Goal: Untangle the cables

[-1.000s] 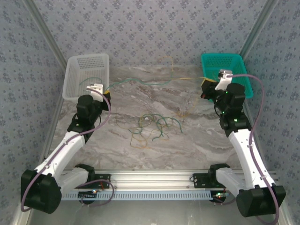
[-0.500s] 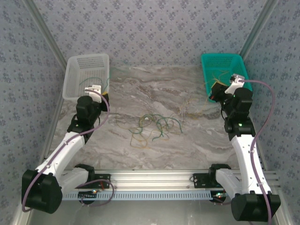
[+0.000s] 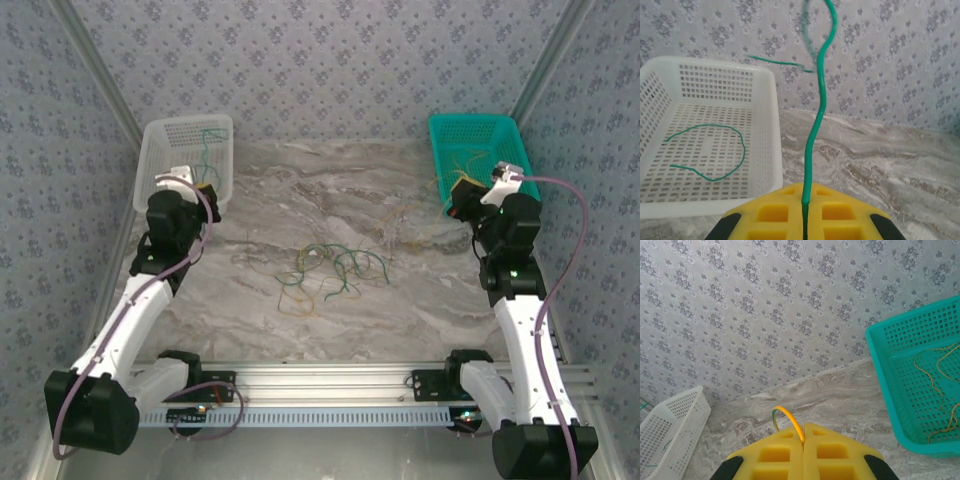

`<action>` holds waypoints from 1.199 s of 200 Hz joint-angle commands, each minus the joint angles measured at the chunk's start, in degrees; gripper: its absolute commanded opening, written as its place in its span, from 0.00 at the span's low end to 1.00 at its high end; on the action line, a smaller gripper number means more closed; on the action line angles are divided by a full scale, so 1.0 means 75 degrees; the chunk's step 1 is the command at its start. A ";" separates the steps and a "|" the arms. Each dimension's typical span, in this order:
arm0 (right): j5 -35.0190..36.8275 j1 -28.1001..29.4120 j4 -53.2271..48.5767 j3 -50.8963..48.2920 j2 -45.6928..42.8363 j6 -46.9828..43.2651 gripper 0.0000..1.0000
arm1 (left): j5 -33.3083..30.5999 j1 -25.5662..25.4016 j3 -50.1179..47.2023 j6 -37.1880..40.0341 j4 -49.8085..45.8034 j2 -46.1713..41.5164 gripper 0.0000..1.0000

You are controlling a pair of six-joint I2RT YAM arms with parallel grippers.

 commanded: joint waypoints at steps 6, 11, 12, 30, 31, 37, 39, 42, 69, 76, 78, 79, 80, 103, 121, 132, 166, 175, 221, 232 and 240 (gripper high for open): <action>-0.0138 -0.0047 0.0209 -0.0098 -0.0108 0.0083 0.00 | -0.0393 0.0497 0.1019 -0.0764 -0.1489 0.0472 0.00; -0.0146 -0.0046 0.0221 -0.0112 -0.0108 0.0094 0.00 | -0.0330 0.0625 0.1145 -0.0813 -0.1647 0.0587 0.00; -0.0146 -0.0046 0.0221 -0.0113 -0.0106 0.0096 0.00 | -0.0317 0.0657 0.1163 -0.0816 -0.1682 0.0608 0.00; -0.0159 -0.0046 0.0258 -0.0153 -0.0114 0.0105 0.00 | -0.0476 0.0938 0.1553 -0.0895 -0.2155 0.1020 0.00; -0.0159 -0.0046 0.0263 -0.0157 -0.0110 0.0107 0.00 | -0.0477 0.0948 0.1578 -0.0892 -0.2170 0.1047 0.00; -0.0159 -0.0045 0.0269 -0.0160 -0.0114 0.0097 0.00 | -0.0500 0.1011 0.1671 -0.0840 -0.2212 0.1179 0.00; -0.0159 -0.0046 0.0268 -0.0160 -0.0107 0.0097 0.00 | -0.0510 0.1021 0.1701 -0.0827 -0.2227 0.1235 0.00; -0.0166 -0.0041 0.0268 -0.0160 -0.0113 0.0103 0.00 | -0.0535 0.1056 0.1743 -0.0809 -0.2246 0.1313 0.00; -0.0156 -0.0046 0.0226 -0.0134 -0.0114 0.0068 0.00 | -0.0533 0.1287 0.2592 -0.0699 -0.2980 0.2220 0.00; -0.0117 -0.0039 0.0194 -0.0115 -0.0113 0.0048 0.00 | -0.0563 0.1309 0.2902 -0.0633 -0.3273 0.2533 0.00; -0.0116 -0.0045 0.0188 -0.0114 -0.0116 0.0047 0.00 | -0.0570 0.1319 0.2996 -0.0617 -0.3368 0.2625 0.00; -0.0120 -0.0046 0.0181 -0.0113 -0.0110 0.0049 0.00 | -0.0565 0.1320 0.3037 -0.0601 -0.3421 0.2670 0.00; -0.0122 -0.0040 0.0178 -0.0113 -0.0108 0.0044 0.00 | -0.0580 0.1315 0.3099 -0.0592 -0.3471 0.2716 0.00; -0.0110 -0.0031 0.0157 -0.0082 -0.0118 0.0016 0.00 | -0.0818 0.1391 0.4240 -0.0430 -0.4572 0.3827 0.00; -0.0100 -0.0023 0.0163 -0.0095 -0.0115 0.0005 0.00 | -0.0887 0.1411 0.4896 -0.0244 -0.4979 0.4526 0.00; -0.0086 -0.0011 0.0163 -0.0106 -0.0095 0.0011 0.00 | -0.0910 0.1443 0.5298 -0.0181 -0.5223 0.4962 0.00; -0.0042 0.0000 0.0119 -0.0118 -0.0104 -0.0033 0.00 | -0.1076 0.1451 0.6552 0.0031 -0.6227 0.6232 0.00; -0.0019 0.0000 0.0121 -0.0128 -0.0096 -0.0038 0.00 | -0.1082 0.1452 0.6884 0.0107 -0.6430 0.6554 0.00; 0.0017 0.0012 0.0123 -0.0133 -0.0081 -0.0078 0.00 | -0.0996 0.1485 0.9421 0.0725 -0.8105 0.8604 0.00; 0.0017 0.0012 0.0097 -0.0136 -0.0087 -0.0084 0.00 | -0.0947 0.1510 1.0003 0.0843 -0.8464 0.9069 0.00; 0.0017 0.0023 0.0093 -0.0131 -0.0103 -0.0083 0.00 | -0.0790 0.1544 1.0345 0.0907 -0.8635 0.9334 0.00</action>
